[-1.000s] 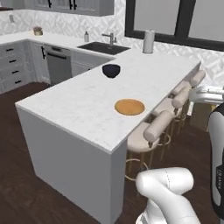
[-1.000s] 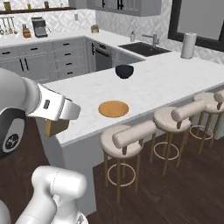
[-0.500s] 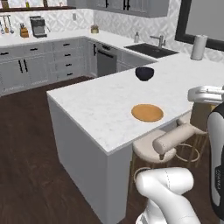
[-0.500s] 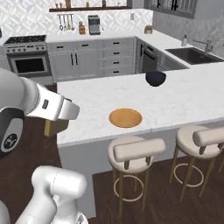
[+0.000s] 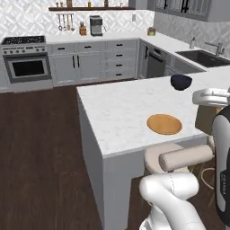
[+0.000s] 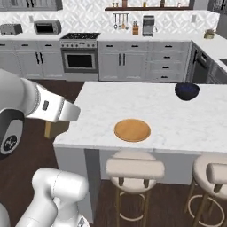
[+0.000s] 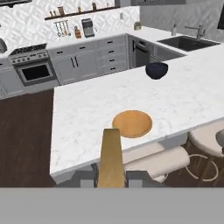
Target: Start the toaster. Once the lever pops up, take the bread to the plate on the dining counter.
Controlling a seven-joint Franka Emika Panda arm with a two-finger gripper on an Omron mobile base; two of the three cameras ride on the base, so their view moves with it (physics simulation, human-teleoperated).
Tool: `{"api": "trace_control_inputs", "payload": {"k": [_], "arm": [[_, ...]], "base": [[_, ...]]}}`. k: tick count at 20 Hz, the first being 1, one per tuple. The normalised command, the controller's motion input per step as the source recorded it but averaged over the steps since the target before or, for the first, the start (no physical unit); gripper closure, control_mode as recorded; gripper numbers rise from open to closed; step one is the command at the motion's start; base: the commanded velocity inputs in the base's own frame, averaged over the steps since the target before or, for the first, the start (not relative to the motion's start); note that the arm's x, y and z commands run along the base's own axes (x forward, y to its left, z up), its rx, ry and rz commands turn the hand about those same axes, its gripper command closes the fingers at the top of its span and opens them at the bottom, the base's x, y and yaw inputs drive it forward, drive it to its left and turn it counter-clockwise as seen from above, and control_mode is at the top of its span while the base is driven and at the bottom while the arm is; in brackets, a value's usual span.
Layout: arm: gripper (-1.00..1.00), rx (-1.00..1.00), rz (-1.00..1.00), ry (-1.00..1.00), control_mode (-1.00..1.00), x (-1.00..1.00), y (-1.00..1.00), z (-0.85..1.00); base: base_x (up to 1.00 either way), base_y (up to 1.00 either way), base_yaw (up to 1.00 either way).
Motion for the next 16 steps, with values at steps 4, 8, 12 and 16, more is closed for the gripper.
{"api": "trace_control_inputs", "payload": {"k": [4,8,12,16], "arm": [[1.00,0.00,0.00,0.00,1.00,0.00,0.00,0.00],[1.00,0.00,0.00,0.00,1.00,0.00,0.00,0.00],[1.00,0.00,0.00,0.00,1.00,0.00,0.00,0.00],[1.00,0.06,0.02,0.01,-1.00,0.11,-0.05,-0.03]], "base": [[0.00,-0.86,0.50],[0.09,-0.86,0.29],[0.65,-0.59,0.08],[0.49,-0.23,0.05]]}}
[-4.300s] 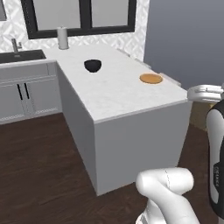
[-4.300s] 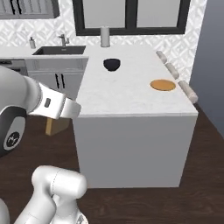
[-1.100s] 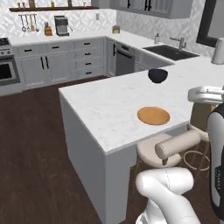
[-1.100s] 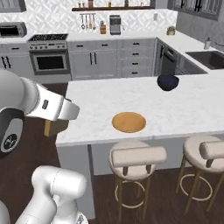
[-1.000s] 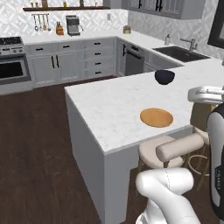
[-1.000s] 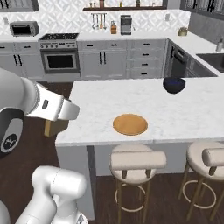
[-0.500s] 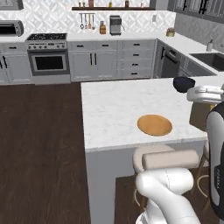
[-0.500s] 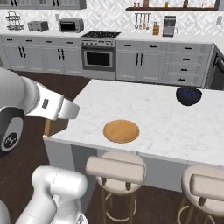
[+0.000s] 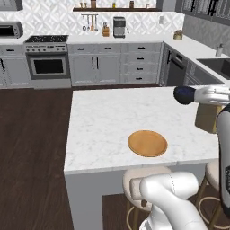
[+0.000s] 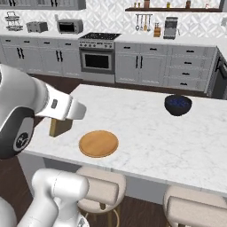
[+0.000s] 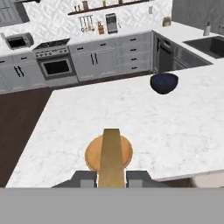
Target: Start the toaster. Once the lever pops up, take the bread to the plate on the dining counter.
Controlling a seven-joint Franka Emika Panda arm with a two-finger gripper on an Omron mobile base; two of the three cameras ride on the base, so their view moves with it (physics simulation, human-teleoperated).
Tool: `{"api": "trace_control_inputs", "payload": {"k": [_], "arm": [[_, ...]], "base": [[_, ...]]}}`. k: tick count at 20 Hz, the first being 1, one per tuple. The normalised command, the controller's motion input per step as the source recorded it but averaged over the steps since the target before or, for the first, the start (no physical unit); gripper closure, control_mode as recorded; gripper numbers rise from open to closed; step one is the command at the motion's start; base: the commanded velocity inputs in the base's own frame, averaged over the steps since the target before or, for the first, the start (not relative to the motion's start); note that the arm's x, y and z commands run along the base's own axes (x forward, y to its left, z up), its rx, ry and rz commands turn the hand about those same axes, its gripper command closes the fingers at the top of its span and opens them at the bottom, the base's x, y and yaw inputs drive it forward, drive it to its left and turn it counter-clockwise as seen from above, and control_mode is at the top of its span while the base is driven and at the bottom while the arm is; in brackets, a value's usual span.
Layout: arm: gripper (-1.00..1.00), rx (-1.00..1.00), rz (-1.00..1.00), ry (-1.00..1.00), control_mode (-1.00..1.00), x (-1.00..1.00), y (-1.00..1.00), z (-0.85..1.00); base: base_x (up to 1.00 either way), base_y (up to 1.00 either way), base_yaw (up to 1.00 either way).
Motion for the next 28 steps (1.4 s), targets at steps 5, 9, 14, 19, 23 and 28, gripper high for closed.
{"api": "trace_control_inputs", "payload": {"k": [5,9,14,19,23,28], "arm": [[1.00,0.28,0.22,0.00,-1.00,0.19,-0.24,-0.44],[1.00,0.28,0.41,0.00,-1.00,0.37,-0.06,-0.72],[1.00,0.17,0.34,0.00,-1.00,0.90,0.06,-0.66],[1.00,0.07,0.23,0.00,-1.00,1.00,0.05,-0.62],[1.00,0.00,0.09,-0.08,-1.00,0.65,0.05,-0.77],[1.00,0.00,0.00,-0.10,-1.00,0.59,0.21,-0.77]], "base": [[0.00,0.00,0.00],[0.00,0.00,0.00],[0.00,0.00,0.00],[0.00,0.00,0.00],[0.00,0.00,0.00],[0.00,0.00,0.00]]}}
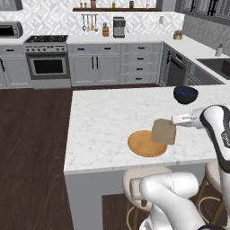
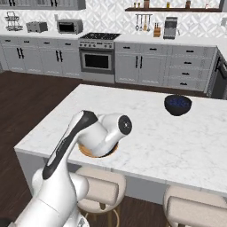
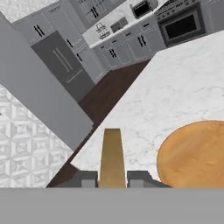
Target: Start the toaster. Once the lever pops up, take the bread to the plate on the dining counter.
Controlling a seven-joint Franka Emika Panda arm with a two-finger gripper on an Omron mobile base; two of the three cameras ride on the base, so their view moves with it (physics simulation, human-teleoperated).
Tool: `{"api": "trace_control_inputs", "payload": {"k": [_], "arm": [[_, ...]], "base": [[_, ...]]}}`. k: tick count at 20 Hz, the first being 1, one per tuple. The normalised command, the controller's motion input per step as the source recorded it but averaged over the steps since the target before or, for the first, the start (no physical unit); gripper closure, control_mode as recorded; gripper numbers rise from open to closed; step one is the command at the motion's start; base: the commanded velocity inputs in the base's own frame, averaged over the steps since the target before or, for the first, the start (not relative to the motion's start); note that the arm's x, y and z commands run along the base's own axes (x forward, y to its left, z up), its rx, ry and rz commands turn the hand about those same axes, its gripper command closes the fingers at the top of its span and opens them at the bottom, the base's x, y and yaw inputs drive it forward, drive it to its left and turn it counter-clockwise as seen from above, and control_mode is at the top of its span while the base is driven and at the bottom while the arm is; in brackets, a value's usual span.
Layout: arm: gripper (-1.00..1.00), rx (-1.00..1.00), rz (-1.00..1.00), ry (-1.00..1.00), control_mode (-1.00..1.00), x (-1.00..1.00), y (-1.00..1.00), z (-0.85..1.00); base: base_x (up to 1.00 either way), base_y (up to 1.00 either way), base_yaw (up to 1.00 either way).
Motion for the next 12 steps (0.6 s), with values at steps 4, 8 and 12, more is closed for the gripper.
{"api": "trace_control_inputs", "payload": {"k": [4,8,12], "arm": [[1.00,0.00,0.00,-0.05,-1.00,0.73,0.13,-0.60],[1.00,0.00,0.00,-0.01,-1.00,0.76,0.00,-0.55],[1.00,0.00,0.00,0.00,-1.00,0.58,0.00,-0.57]], "base": [[0.00,0.00,0.00],[0.00,0.00,0.00],[0.00,0.00,0.00]]}}
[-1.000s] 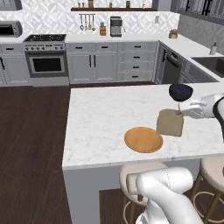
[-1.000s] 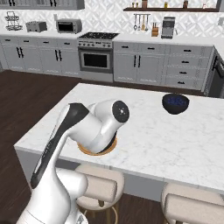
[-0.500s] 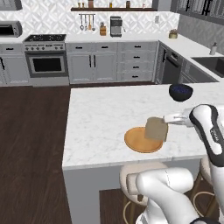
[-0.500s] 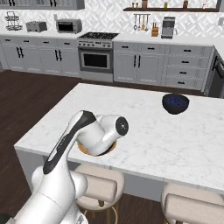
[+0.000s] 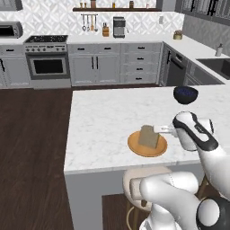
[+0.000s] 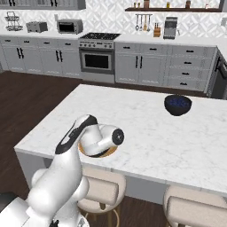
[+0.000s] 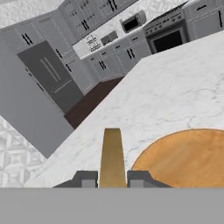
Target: Start the toaster. Once the lever pops up, take the bread to the plate on the dining counter.
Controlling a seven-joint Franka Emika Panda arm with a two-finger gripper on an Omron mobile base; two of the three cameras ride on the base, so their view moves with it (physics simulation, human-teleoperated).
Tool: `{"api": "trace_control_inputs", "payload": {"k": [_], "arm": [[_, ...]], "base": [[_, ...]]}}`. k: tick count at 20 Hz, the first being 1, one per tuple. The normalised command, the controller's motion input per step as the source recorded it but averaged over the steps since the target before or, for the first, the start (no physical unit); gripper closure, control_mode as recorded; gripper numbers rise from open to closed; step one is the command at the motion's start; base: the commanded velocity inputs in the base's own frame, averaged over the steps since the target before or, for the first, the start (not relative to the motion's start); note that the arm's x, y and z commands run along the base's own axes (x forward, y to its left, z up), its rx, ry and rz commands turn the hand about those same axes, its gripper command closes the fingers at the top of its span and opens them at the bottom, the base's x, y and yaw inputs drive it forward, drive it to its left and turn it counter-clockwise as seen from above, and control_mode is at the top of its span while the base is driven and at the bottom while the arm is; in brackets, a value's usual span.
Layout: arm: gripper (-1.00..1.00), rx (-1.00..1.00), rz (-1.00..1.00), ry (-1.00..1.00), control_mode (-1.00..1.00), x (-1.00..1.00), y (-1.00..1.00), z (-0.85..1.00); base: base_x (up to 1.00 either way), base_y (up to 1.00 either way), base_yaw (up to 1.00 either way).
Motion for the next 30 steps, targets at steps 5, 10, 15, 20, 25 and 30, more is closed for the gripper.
{"api": "trace_control_inputs", "payload": {"k": [5,10,15,20,25,30], "arm": [[1.00,0.00,0.00,-0.03,-1.00,0.55,-0.15,-0.41],[1.00,0.00,0.00,-0.03,-1.00,0.42,-0.33,-0.27],[1.00,0.00,0.02,0.00,-1.00,0.35,-0.15,-0.20],[1.00,0.00,0.02,0.00,-1.00,0.17,0.00,-0.27],[-1.00,0.00,0.01,0.00,-1.00,-0.29,0.00,-0.31],[-1.00,-0.03,0.00,0.00,-1.00,-0.20,-0.01,-0.03]], "base": [[0.00,0.00,0.00],[0.00,0.00,0.00],[0.00,0.00,0.00],[0.00,0.00,0.00],[0.00,0.00,0.00],[0.00,0.00,0.00]]}}
